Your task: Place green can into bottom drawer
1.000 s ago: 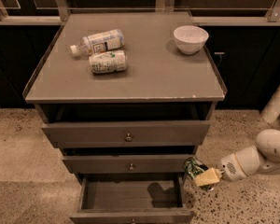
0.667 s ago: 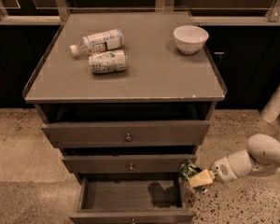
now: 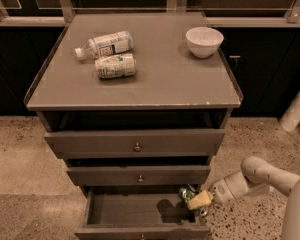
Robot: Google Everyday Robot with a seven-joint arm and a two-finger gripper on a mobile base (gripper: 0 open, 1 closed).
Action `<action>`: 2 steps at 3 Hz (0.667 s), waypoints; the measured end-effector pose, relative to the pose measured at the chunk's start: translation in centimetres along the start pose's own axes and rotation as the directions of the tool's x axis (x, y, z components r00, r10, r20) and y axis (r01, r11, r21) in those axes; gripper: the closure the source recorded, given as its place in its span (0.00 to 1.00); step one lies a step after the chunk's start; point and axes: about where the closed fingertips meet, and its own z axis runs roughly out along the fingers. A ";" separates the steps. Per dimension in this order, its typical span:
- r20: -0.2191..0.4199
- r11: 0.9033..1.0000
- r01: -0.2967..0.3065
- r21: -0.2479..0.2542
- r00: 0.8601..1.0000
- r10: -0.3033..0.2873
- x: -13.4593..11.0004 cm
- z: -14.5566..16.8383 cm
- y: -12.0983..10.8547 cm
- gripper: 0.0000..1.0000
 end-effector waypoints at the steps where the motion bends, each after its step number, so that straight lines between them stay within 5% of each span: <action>1: -0.005 1.000 -0.007 -0.009 1.000 0.007 0.3 0.7 -0.3 1.00; 2: 0.054 0.999 -0.037 -0.021 0.998 0.038 0.5 1.4 -1.2 1.00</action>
Offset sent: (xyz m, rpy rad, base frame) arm -0.0015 -0.0030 -0.0351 0.0462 -0.0031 -0.1622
